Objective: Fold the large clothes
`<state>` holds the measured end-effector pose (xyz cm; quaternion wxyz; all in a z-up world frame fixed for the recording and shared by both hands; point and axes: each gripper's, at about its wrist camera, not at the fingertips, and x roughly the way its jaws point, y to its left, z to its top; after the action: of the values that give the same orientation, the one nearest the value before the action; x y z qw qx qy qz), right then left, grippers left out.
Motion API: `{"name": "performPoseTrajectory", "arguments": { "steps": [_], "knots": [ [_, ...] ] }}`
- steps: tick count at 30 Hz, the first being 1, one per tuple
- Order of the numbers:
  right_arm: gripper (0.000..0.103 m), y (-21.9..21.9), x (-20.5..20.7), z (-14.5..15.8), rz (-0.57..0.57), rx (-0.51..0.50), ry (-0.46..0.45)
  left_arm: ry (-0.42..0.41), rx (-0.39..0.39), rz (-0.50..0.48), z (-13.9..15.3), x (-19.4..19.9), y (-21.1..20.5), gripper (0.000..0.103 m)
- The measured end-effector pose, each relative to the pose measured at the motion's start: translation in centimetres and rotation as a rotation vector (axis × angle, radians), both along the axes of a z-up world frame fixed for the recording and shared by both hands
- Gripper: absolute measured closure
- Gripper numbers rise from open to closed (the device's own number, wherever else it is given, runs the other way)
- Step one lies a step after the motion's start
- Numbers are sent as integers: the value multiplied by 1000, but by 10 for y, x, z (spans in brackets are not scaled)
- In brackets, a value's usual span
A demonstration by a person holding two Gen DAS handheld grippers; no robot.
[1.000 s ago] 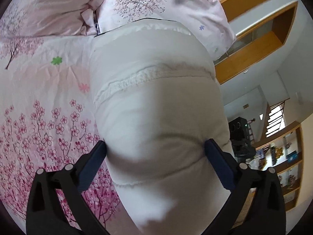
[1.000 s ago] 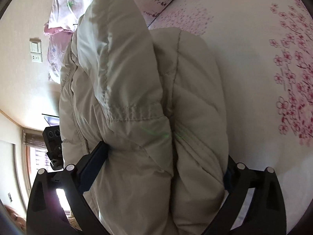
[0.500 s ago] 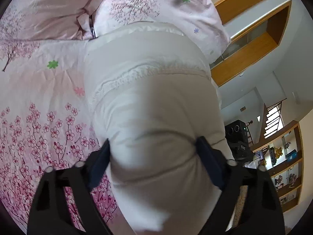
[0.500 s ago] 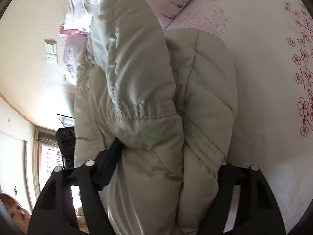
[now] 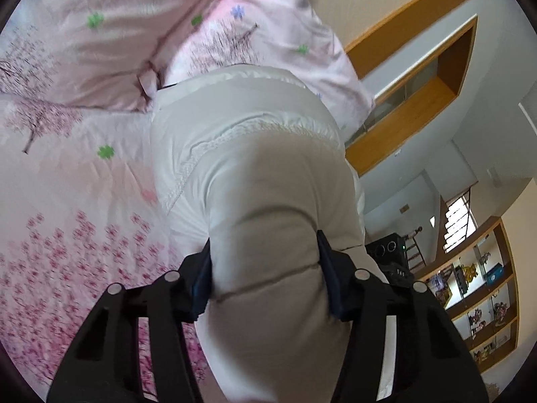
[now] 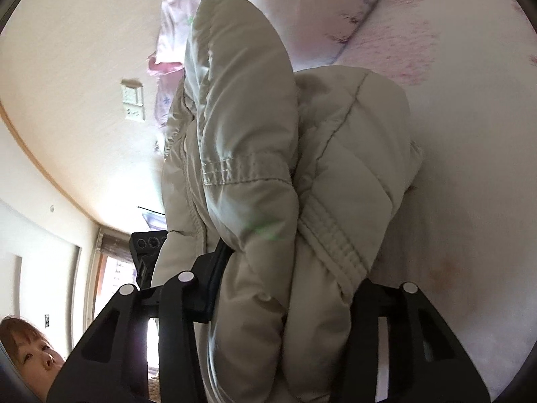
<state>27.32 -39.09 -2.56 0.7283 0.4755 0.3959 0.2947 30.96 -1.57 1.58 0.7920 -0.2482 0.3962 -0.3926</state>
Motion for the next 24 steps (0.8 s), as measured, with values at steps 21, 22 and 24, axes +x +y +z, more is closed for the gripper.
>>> {"name": "performPoseTrajectory", "arguments": {
  "steps": [21,22,24],
  "knots": [
    [24,96,74,-5,113,-334,102,-15,147,269,-7,2,114,46],
    [24,95,71,1,93,-362,99,-54,203,291,3,-5,111,46],
    [24,87,56,20,31,-437,65,-139,311,334,21,-17,106,46]
  ]
}}
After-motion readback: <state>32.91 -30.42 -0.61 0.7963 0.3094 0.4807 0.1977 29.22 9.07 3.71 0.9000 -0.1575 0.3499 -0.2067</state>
